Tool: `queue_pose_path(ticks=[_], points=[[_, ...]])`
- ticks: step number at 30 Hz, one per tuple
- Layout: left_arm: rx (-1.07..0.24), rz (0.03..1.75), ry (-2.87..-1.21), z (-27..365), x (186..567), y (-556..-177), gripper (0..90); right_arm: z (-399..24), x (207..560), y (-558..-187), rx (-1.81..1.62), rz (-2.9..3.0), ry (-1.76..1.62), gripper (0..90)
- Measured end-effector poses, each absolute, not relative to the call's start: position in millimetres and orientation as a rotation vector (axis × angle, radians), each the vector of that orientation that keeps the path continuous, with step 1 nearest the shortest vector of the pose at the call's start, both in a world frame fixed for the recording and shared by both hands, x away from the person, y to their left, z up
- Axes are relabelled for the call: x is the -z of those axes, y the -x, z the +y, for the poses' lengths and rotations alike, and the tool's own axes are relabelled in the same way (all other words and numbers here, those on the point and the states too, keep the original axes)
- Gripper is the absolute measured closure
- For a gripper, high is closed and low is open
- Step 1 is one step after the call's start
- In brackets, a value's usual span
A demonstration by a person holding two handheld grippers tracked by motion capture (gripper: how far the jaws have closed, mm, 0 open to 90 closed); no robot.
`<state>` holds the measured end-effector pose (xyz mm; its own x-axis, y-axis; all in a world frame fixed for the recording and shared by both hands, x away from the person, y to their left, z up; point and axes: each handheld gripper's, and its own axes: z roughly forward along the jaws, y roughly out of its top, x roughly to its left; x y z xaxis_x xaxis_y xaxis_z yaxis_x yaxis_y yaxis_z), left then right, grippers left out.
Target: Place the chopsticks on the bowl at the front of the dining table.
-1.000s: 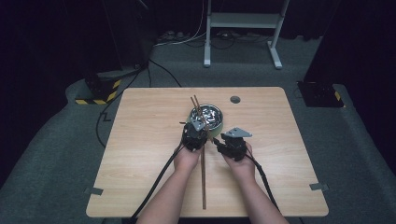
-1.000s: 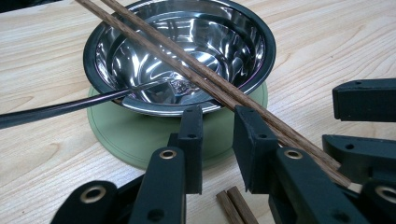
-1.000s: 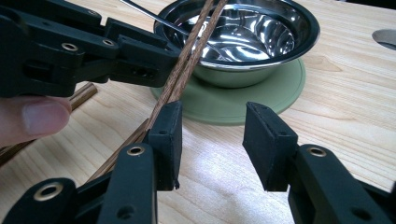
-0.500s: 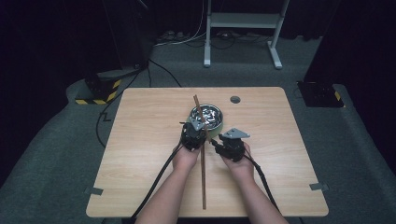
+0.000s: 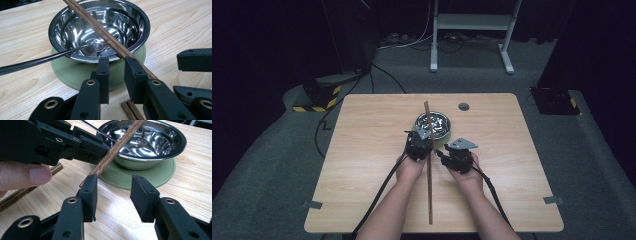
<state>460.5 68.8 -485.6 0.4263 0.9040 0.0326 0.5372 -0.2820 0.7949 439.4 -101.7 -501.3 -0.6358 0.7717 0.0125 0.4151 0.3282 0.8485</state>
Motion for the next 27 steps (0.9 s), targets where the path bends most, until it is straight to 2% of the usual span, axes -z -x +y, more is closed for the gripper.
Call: queue_pose_path(ticks=[27], points=[[-0.644,1.21,-1.962,68.9,485.2,-461.8,74.2,-98.6,501.6,-438.2,-1.236,2.215,-1.024,56.2]])
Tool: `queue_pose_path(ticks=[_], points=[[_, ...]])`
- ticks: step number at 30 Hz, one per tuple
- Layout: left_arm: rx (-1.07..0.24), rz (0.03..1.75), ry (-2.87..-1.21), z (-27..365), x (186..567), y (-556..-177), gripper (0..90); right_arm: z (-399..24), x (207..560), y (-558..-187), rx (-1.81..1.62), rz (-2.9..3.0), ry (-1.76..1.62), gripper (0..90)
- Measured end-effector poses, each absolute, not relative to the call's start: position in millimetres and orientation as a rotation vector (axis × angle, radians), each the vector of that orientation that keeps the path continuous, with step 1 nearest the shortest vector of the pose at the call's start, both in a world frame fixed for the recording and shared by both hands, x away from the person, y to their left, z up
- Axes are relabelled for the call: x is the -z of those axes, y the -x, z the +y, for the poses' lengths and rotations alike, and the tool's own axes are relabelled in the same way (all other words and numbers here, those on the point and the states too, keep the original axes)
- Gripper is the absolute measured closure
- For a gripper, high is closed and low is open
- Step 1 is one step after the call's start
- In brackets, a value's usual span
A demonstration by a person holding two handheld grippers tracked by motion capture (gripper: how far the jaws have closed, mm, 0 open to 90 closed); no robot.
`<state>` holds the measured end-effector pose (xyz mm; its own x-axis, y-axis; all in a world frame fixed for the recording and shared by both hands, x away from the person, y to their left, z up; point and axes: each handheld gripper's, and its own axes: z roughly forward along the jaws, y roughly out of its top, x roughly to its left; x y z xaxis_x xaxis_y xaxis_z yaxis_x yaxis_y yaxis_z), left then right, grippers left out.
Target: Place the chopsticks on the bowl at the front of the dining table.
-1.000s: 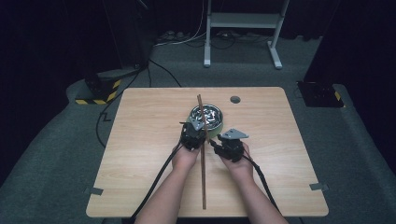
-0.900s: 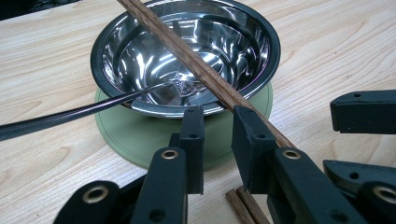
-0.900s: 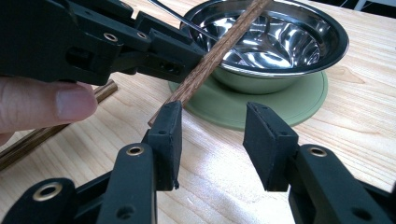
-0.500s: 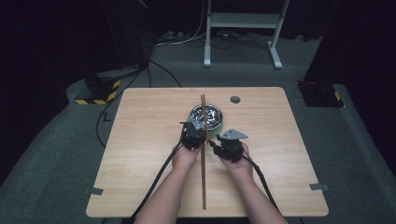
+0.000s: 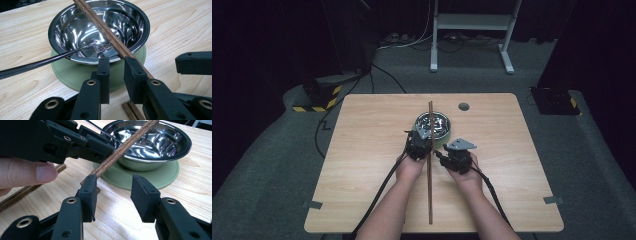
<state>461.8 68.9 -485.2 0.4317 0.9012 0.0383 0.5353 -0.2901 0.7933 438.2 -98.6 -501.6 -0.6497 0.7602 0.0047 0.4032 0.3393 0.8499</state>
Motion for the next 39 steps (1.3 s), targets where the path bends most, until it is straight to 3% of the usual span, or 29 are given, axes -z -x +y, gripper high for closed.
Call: queue_pose_path(ticks=[26,39], points=[[-0.685,1.19,-1.957,79.4,477.9,-441.1,71.1,-106.9,501.2,-439.9,-1.235,2.174,-1.077,54.9],[-0.684,1.134,-1.945,81.1,480.1,-400.4,58.1,-110.4,502.7,-441.8,-1.216,2.152,-1.106,54.4]])
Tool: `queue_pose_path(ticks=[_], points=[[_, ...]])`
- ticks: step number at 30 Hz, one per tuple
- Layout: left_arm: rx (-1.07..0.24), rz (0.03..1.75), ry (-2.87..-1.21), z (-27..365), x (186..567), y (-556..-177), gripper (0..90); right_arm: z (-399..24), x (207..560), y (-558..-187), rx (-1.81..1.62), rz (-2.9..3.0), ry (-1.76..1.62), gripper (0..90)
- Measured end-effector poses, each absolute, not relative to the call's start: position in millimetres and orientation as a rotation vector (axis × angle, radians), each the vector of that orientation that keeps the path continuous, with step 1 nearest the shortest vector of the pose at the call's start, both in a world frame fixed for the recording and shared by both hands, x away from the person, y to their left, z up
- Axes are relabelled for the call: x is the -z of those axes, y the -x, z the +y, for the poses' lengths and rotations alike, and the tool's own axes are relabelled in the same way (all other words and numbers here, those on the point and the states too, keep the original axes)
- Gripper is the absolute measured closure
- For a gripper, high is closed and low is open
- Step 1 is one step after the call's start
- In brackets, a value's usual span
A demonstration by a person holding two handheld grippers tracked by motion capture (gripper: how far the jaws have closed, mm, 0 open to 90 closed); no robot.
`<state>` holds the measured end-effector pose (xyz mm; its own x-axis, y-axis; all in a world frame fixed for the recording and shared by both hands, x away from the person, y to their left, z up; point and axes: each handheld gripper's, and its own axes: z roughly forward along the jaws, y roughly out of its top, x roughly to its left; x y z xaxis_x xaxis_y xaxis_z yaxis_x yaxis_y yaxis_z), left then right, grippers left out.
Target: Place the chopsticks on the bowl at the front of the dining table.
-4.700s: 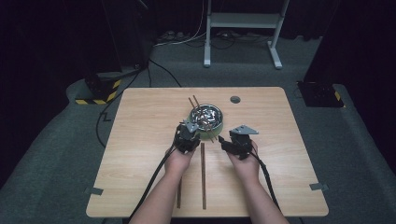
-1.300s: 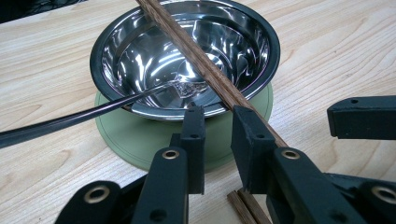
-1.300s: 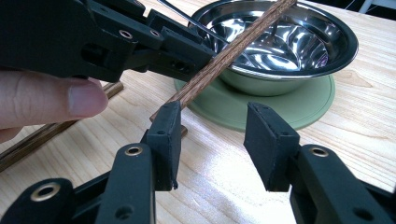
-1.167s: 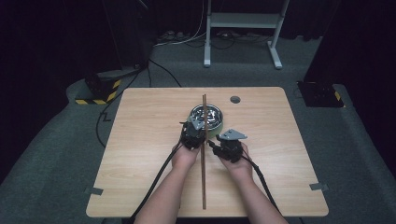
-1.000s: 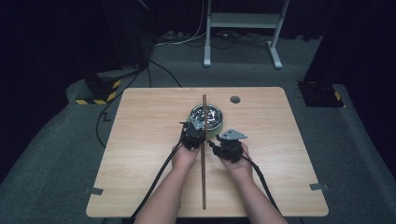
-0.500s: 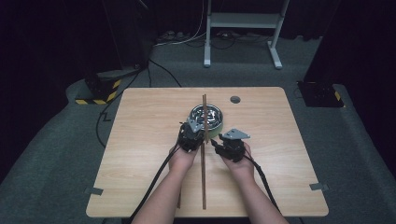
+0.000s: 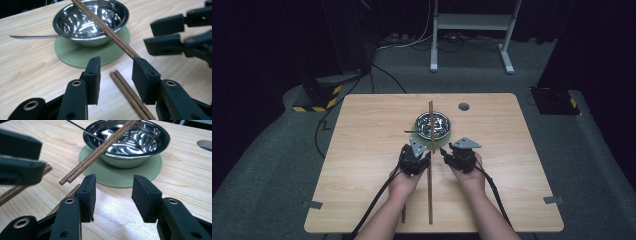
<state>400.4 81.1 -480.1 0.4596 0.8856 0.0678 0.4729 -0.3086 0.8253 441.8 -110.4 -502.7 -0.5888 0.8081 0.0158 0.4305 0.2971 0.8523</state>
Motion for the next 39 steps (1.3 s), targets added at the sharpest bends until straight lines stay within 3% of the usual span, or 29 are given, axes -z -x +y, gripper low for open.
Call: queue_pose_path(ticks=[4,13,22,39], points=[[-0.668,1.129,-1.953,77.0,485.2,-394.0,58.6,-110.7,503.3,-442.1,-1.215,2.142,-1.117,54.4],[-0.694,1.096,-1.976,64.6,493.3,-389.1,73.2,-112.4,502.5,-442.1,-1.217,2.141,-1.109,54.4],[-0.695,1.107,-1.965,62.6,495.9,-391.7,80.0,-112.3,502.1,-441.9,-1.227,2.134,-1.11,54.3],[-0.695,1.099,-1.97,60.4,495.4,-394.3,83.3,-112.6,501.3,-441.6,-1.23,2.129,-1.106,54.3]])
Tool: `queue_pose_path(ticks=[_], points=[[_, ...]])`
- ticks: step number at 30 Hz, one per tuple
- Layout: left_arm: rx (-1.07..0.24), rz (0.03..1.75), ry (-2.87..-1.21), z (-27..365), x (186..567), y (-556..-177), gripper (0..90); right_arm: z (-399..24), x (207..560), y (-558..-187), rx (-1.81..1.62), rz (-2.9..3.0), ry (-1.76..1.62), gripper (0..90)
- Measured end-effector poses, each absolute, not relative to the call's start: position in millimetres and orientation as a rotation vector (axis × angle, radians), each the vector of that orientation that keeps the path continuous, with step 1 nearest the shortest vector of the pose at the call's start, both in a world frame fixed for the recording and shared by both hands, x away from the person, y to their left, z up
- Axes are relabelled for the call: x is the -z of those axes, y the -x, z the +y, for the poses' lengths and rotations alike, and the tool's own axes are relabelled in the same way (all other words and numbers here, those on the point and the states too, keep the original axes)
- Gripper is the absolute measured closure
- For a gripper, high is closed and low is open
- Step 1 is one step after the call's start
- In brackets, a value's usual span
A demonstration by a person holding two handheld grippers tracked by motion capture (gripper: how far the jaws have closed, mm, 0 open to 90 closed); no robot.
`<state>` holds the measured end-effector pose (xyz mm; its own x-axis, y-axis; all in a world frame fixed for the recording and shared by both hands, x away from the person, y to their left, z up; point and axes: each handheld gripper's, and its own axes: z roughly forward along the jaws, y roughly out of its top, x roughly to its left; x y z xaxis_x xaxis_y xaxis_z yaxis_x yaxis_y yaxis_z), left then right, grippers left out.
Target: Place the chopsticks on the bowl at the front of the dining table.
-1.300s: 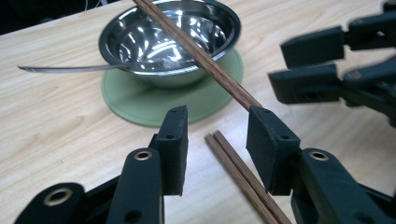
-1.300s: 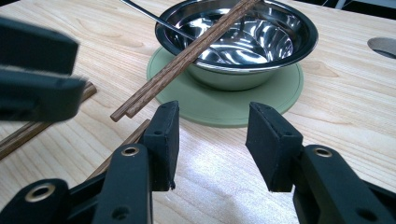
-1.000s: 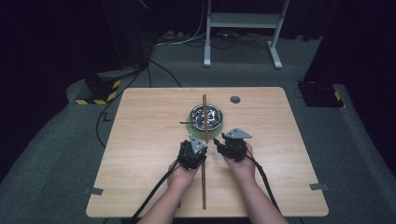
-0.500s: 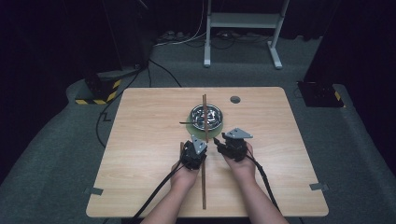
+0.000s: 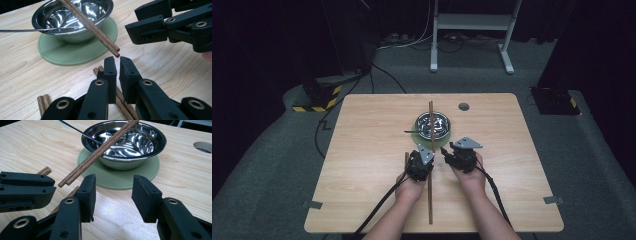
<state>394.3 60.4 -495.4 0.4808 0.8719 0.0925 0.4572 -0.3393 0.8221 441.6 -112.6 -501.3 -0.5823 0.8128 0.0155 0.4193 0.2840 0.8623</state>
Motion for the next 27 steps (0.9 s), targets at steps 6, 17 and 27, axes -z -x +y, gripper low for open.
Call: queue_pose_path(ticks=[6,17,27], points=[[-0.692,1.106,-1.966,60.4,494.7,-395.9,83.8,-112.3,501.2,-441.5,-1.232,2.125,-1.108,54.3],[-0.694,1.105,-1.974,60.6,496.8,-398.0,84.2,-112.3,501.2,-441.6,-1.235,2.125,-1.105,54.3],[-0.698,1.104,-1.977,61.3,497.2,-400.4,84.4,-112.2,500.9,-441.1,-1.234,2.13,-1.107,54.3]])
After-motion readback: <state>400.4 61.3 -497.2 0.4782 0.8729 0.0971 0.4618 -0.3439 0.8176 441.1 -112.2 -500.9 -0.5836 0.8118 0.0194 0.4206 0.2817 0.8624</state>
